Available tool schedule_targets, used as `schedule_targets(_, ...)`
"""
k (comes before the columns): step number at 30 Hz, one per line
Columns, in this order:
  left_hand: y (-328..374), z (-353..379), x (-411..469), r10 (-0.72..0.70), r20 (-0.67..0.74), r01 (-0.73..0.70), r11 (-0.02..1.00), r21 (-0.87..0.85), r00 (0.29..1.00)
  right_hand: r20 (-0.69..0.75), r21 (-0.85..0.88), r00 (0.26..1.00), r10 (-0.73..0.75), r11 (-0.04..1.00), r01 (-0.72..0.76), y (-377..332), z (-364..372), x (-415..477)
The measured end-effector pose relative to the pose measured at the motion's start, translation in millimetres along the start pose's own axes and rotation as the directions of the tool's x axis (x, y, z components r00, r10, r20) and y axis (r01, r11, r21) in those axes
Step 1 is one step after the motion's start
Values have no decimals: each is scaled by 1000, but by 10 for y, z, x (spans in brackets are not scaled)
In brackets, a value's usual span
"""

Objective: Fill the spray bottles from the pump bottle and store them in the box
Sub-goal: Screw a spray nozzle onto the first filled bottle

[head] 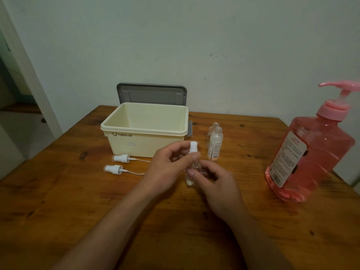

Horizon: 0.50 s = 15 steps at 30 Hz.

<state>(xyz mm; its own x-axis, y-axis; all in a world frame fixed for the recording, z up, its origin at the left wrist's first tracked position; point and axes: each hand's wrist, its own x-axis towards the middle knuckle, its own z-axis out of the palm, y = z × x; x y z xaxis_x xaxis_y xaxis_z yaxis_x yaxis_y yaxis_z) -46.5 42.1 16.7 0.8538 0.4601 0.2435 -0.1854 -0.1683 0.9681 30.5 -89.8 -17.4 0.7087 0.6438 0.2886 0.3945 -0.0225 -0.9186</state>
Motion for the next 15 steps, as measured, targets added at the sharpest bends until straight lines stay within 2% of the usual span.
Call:
schedule_targets(3, 12, 3, -20, 2, 64, -1, 1000, -24, 998, -2, 3, 1000, 1, 1000, -1, -2, -11, 0)
schedule_targets(8, 16, 34, 4, 14, -44, -13, 999, 29, 999, 15, 4, 1000, 12, 1000, -12, 0, 10, -3)
schedule_targets(12, 39, 7, -14, 12, 36, -11, 999, -31, 999, 4, 41, 1000, 10, 999, -11, -18, -2, 1)
schedule_targets(15, 38, 27, -20, 15, 6, -15, 999, 42, 1000, 10, 6, 1000, 11, 1000, -11, -4, 8, -6)
